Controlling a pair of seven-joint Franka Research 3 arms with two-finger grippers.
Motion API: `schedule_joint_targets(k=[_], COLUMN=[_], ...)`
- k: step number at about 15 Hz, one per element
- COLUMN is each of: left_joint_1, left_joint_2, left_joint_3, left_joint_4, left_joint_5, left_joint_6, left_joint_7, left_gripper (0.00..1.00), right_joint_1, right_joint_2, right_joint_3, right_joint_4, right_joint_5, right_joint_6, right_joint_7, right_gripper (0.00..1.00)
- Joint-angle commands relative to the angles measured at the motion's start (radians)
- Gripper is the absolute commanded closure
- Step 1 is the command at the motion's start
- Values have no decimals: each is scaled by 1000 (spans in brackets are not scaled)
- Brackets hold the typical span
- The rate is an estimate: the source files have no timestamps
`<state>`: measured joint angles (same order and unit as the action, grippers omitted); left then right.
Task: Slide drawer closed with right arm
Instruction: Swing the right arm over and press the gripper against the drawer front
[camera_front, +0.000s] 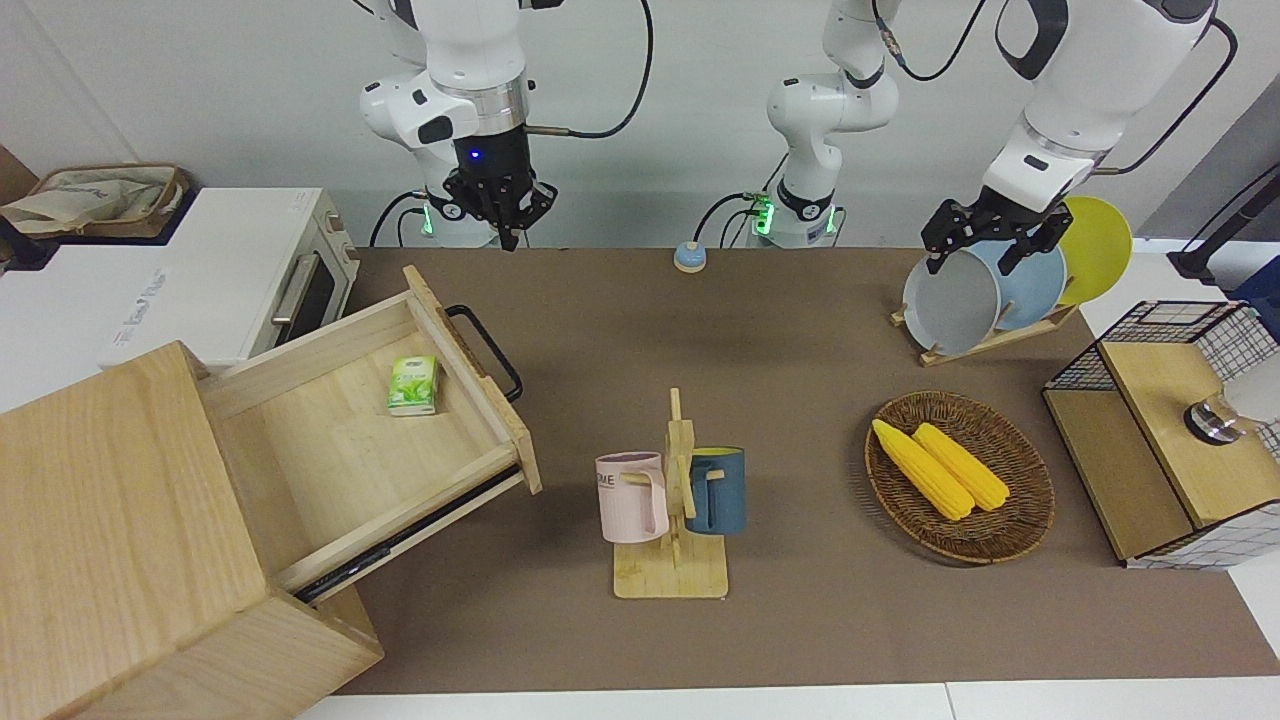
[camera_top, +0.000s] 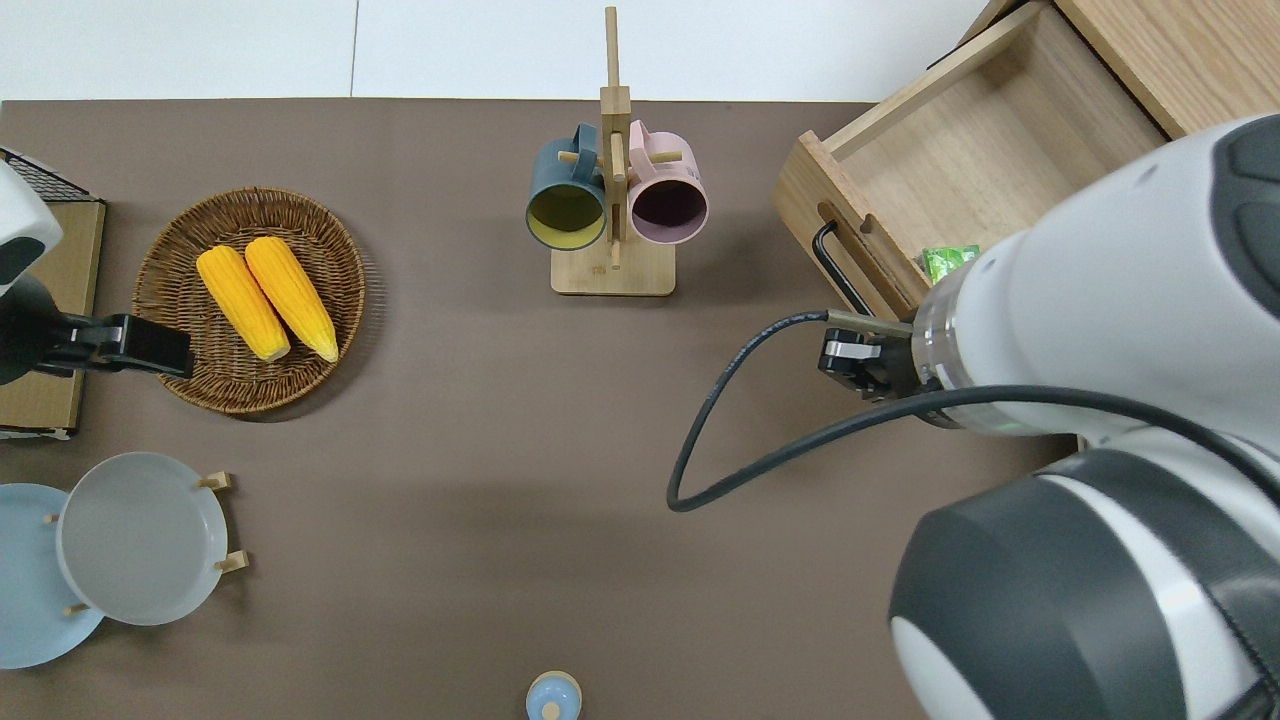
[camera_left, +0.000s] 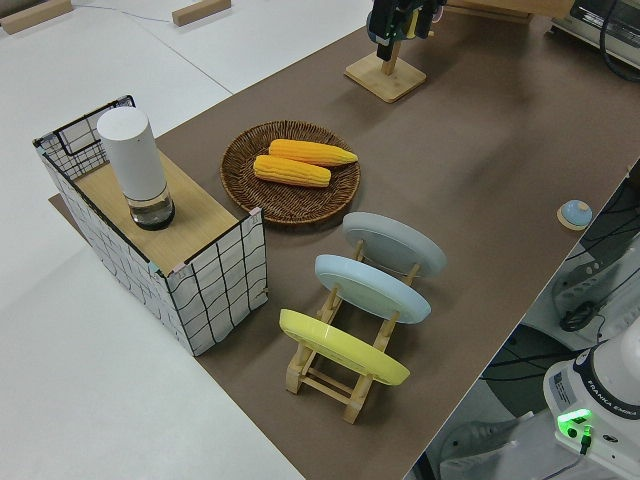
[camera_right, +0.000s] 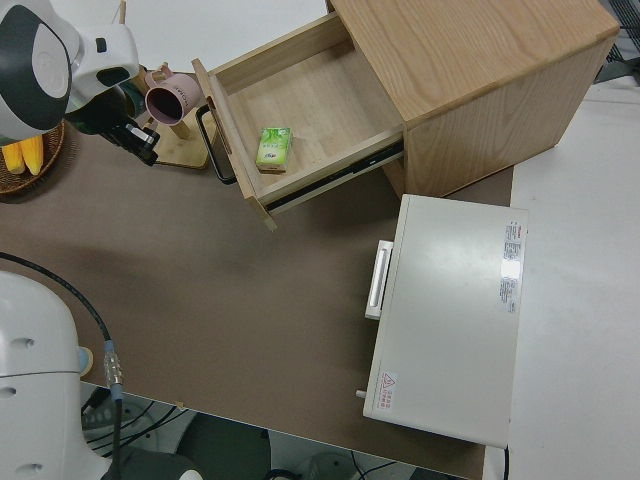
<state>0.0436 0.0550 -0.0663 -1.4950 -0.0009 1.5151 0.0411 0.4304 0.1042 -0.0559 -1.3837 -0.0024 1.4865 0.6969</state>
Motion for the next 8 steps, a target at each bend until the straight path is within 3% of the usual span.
schedule_joint_targets(k=[1, 8], left_joint_1=[-7, -7], left_joint_2=[-3, -4], left_joint_3=[0, 0], left_joint_4=[9, 9], left_joint_5=[18, 18], left_joint_6=[-18, -18], left_joint_7=[-10, -10], left_gripper=[7, 7], right_joint_1=[4, 24], right_joint_2=[32, 143], right_joint_3=[19, 19], right_joint_4=[-8, -12], right_joint_5=[24, 27], right_joint_6=[47, 86], right_joint_7=[134, 400], right_gripper=[1000, 1000])
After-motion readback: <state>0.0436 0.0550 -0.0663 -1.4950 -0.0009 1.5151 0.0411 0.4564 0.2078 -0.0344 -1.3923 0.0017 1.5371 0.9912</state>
